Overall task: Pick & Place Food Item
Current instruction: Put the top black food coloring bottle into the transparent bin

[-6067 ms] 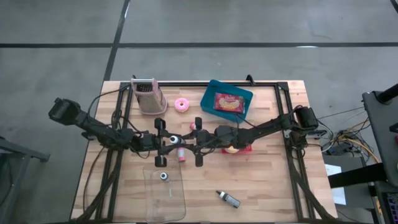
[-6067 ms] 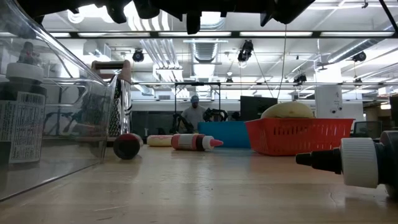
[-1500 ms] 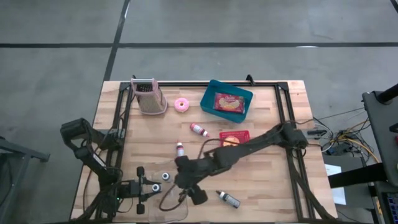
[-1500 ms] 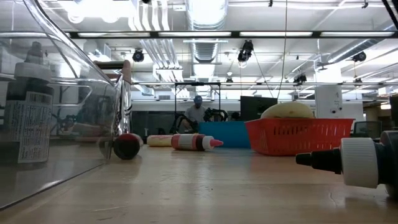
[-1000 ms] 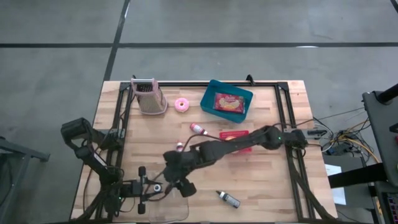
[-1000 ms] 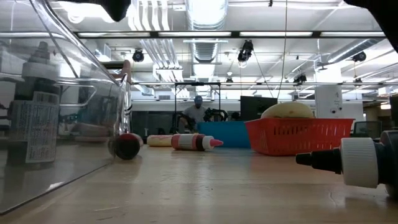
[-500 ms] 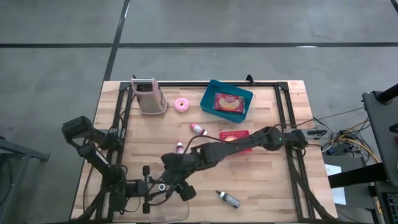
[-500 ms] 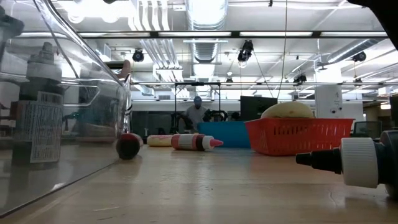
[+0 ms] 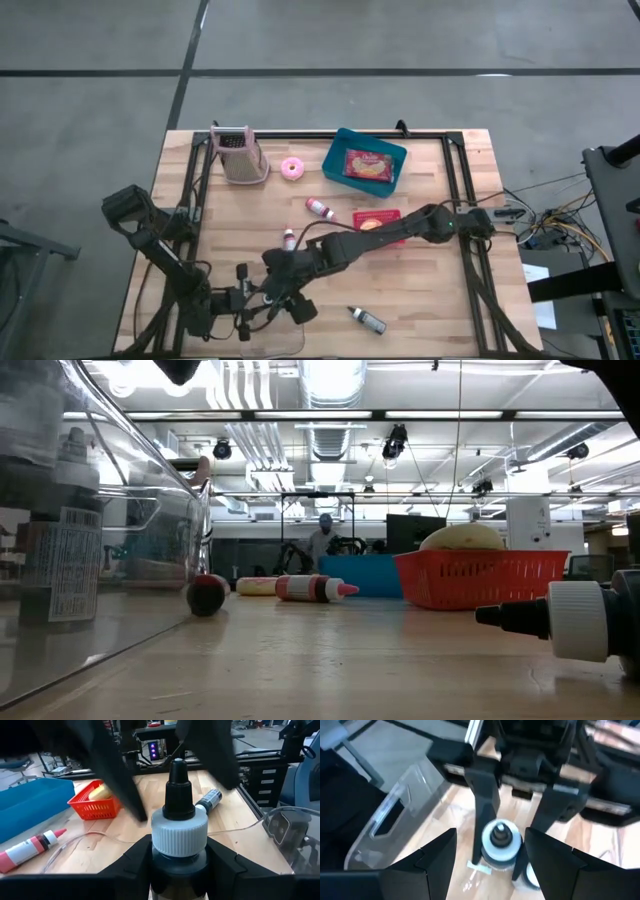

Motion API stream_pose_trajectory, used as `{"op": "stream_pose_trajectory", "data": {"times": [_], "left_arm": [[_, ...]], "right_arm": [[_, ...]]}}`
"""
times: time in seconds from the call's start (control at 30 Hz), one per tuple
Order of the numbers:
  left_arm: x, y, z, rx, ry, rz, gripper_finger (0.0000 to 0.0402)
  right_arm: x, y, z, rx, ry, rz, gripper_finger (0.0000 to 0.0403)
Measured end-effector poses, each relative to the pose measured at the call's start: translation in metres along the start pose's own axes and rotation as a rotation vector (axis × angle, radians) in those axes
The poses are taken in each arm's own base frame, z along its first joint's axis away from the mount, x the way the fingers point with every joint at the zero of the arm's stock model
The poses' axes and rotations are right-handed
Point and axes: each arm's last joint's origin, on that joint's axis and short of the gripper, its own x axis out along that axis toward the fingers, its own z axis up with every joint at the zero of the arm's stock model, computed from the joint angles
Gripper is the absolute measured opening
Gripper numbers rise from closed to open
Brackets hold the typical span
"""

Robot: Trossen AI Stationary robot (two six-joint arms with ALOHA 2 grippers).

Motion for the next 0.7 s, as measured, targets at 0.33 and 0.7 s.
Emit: {"op": "stream_pose_trajectory", "data": {"times": [0.33,0.7], "left_arm": [[0.0065,0.0033,0.0003,0.004,0.015,-0.013,0.0132],[0.0088,0.0048,0.0005,-0.001,0.017,-0.007,0.0132]], "right_arm": [[0.0071,-0.0006,-0.0097,0.033,0.032,-0.001,0.0224],[0.0072,-0.0014,-0.0095,0.038,0.033,-0.052,0.0142]]}}
